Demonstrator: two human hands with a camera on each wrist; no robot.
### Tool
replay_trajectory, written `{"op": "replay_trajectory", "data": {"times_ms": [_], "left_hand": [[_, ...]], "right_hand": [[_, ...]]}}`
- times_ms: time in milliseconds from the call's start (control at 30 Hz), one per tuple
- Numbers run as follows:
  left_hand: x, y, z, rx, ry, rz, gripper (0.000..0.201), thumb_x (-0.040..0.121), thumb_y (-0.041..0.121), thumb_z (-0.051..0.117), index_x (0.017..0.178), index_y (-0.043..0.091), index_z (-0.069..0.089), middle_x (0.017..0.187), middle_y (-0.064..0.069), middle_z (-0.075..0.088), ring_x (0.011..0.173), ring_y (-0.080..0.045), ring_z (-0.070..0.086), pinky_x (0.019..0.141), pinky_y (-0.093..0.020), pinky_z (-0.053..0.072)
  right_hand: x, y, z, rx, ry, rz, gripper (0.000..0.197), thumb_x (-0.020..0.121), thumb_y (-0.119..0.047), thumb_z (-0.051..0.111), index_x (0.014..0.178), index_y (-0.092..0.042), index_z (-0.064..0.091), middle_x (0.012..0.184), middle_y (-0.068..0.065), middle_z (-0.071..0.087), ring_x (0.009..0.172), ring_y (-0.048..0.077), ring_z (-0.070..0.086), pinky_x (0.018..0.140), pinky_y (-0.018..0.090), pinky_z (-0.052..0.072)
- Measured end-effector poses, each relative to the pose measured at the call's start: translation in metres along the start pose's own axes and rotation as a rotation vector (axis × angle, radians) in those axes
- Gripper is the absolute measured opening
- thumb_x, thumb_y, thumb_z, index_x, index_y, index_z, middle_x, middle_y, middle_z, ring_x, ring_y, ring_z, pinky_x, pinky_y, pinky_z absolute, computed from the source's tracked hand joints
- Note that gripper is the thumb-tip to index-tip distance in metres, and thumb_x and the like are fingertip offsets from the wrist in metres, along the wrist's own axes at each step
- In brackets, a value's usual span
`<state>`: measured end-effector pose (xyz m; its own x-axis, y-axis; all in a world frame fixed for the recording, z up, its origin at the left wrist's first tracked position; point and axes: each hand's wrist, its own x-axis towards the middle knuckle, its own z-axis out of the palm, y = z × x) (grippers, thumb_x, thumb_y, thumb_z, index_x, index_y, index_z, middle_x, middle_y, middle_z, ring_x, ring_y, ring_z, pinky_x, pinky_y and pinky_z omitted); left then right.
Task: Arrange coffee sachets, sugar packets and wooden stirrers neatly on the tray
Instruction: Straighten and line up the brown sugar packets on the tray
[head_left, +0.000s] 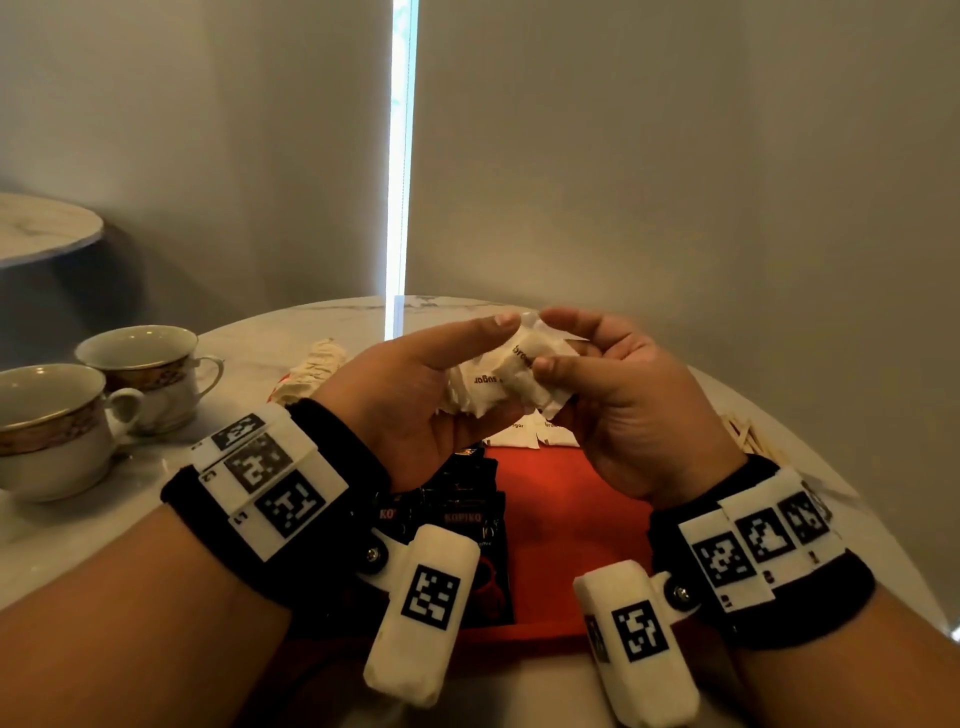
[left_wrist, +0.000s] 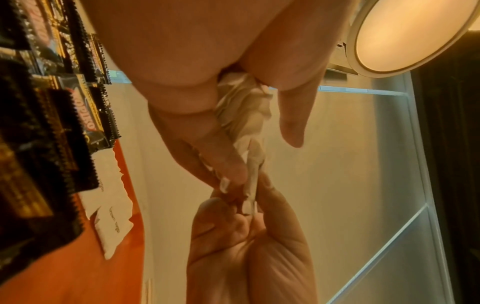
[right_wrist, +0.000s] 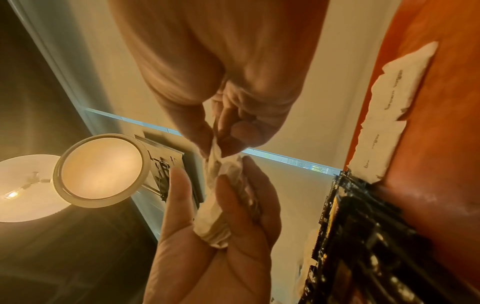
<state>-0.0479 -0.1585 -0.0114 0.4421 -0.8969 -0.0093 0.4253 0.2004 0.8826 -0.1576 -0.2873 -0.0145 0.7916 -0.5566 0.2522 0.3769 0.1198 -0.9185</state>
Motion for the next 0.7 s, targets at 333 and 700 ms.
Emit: {"op": "replay_trajectory", "data": {"times_ms": [333,700], "left_hand": [[0.0004,0.0026,-0.0001,0.026,0.116,0.074,0.023,0.088,0.012,0.067,0.11,0.006,0.06,0.098,-0.018,0.073,0.081,-0.03,0.073,0.063,-0.031,0.061],[0.0037,0.0,0.0,0.051,0.134,0.066,0.034,0.098,0.022,0.059,0.125,0.002,0.061,0.103,-0.018,0.073,0.077,-0.025,0.072,0.056,-0.025,0.059]], "right_hand": [[-0.0018,0.0009,0.0005,-0.14,0.039,-0.006,0.031,0.069,-0.016,0.072,0.096,-0.003,0.066,0.082,0.014,0.069,0.064,0.02,0.06,0.049,0.027,0.04],[-0.001,0.0005,-0.0022,-0.12,-0.002,0.028,0.028,0.079,-0.01,0.066,0.104,0.0,0.062,0.077,0.015,0.067,0.055,0.019,0.06,0.041,0.024,0.035]]}}
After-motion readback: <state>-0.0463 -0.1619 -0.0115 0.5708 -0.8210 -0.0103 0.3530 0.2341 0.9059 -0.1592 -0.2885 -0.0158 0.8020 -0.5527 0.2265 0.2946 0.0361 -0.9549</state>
